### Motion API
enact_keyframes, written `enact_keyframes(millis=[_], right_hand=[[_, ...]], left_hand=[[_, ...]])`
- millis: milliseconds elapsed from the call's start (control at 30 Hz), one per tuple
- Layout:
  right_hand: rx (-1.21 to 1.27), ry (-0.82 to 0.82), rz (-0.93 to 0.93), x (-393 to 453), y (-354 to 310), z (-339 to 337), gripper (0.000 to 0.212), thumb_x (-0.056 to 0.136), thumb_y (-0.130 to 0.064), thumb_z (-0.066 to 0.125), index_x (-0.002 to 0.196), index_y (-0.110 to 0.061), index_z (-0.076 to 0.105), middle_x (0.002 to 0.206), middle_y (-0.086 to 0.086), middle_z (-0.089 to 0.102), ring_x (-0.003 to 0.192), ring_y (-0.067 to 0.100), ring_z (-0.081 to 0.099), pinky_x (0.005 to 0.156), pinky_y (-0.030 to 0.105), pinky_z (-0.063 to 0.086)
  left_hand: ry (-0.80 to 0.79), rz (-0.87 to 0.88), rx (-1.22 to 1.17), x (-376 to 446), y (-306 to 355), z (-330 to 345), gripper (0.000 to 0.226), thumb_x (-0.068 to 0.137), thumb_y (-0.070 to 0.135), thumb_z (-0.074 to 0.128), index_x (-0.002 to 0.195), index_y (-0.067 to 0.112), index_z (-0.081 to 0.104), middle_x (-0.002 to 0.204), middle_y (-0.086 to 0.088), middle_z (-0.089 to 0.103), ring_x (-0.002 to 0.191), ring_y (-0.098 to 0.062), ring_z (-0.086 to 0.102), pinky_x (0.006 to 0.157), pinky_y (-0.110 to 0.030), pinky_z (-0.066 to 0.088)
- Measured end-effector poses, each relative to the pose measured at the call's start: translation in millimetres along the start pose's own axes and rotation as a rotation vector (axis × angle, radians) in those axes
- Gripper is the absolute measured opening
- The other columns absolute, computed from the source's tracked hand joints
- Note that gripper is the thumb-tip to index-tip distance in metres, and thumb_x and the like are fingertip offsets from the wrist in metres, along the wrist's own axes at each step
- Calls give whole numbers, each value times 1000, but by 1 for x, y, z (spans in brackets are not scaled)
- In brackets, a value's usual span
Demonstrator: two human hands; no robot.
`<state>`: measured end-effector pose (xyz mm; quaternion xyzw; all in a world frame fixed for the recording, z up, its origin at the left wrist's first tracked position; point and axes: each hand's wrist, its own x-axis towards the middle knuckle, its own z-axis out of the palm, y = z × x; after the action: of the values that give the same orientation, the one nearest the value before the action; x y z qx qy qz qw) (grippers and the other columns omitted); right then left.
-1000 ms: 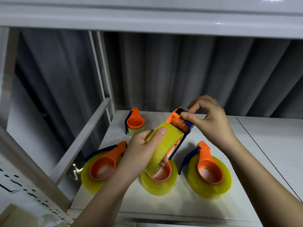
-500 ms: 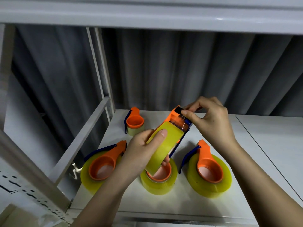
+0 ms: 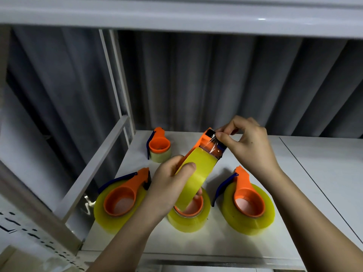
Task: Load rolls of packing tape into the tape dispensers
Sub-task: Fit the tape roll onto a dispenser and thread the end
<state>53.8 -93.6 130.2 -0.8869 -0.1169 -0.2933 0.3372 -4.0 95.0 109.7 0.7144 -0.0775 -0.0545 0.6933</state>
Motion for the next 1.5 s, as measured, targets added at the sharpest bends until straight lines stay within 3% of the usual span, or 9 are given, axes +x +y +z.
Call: enact_keyframes(millis=[100,200,367,433,867,1033,1133,1400,1500], right_hand=[[16,19,12,-1,-1,3,19,83,-17,68,69,-12,57,76,-18,62,87,5,50,68,11,37],[39,4,-52,-3,-2,0,18,82,-14,66,69,-15,55,82,-19,67,90,2,50,71,7,36],[-91,-31,-81,-6,-4,0,14,81,-20,65,76,-21,52,89,-10,68,95,8,48,73,32,47],[-40,-70,-38,-5,-4,1,16,80,-17,67,77,-22,52,90,-7,67,95,11,50,74,35,48],[225,-28,115,-5,-3,6,8,85,-20,70,84,-26,65,86,-19,64,86,8,57,68,17,38],[222,3,108,-5,-4,8,5,86,-24,68,82,-24,67,86,-13,66,91,15,59,78,29,47],[301,28,168,-4,-8,10,9,86,-20,68,77,-21,67,83,-8,67,87,17,61,78,28,48],[1,163,20,-5,-12,16,11,86,-28,69,80,-19,68,79,-13,62,89,10,50,68,22,39],[20,154,18,-4,-10,16,14,86,-31,69,81,-18,69,80,-12,62,88,8,49,68,16,38]], left_hand=[[93,86,109,0,-6,6,53,73,59,58,77,7,57,68,-26,60,63,-44,60,65,-56,55],[146,100,143,0,-9,8,60,69,69,56,75,10,58,68,-25,61,66,-44,61,65,-59,53],[197,134,191,-2,-11,10,57,71,67,56,73,10,58,67,-21,62,64,-41,62,62,-57,53],[198,147,216,-3,-11,12,54,70,67,56,74,12,58,68,-17,62,65,-38,63,61,-56,54],[112,125,197,-2,-9,3,59,69,65,56,79,6,59,70,-25,60,67,-43,61,64,-58,53],[91,122,177,-2,-8,1,60,72,63,57,86,5,60,73,-25,61,70,-43,61,66,-59,52],[100,142,187,-3,-8,0,54,73,60,59,85,8,61,74,-22,62,70,-41,63,66,-58,53],[105,186,236,-1,-11,0,47,72,62,55,86,18,65,76,-6,67,72,-21,67,68,-49,57],[84,167,224,-1,-15,-1,49,72,64,55,85,17,63,75,-10,67,70,-27,68,67,-53,56]])
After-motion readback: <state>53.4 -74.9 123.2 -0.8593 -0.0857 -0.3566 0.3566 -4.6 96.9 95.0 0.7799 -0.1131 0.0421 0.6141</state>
